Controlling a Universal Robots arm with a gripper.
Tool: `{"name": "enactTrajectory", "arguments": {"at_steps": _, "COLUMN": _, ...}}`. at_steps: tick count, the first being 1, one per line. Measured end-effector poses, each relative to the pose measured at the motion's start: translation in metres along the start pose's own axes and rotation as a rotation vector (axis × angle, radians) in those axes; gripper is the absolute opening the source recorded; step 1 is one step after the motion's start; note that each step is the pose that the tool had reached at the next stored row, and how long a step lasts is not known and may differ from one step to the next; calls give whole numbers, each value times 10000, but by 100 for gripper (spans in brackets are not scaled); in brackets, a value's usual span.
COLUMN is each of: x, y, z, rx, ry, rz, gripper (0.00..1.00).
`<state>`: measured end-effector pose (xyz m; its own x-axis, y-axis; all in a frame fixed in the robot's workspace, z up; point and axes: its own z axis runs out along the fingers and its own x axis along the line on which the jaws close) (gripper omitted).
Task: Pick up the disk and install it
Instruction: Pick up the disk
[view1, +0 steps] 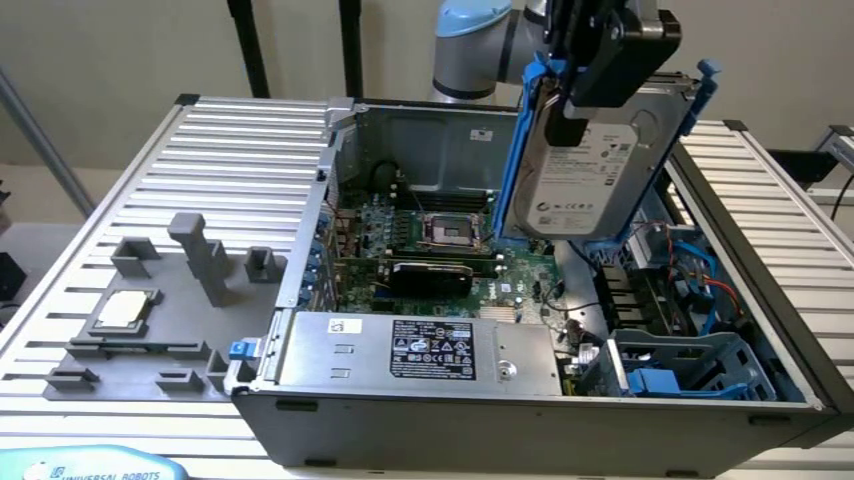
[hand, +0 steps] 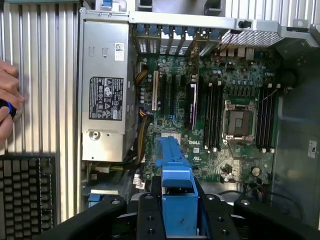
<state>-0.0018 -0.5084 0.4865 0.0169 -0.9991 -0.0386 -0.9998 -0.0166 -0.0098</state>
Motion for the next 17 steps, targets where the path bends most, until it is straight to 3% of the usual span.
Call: {"name": "enactTrajectory", "arguments": {"at_steps": 17, "x": 440, "y": -453, "z": -12, "rx": 0, "ry": -1, "rz": 1, "gripper": 33}}
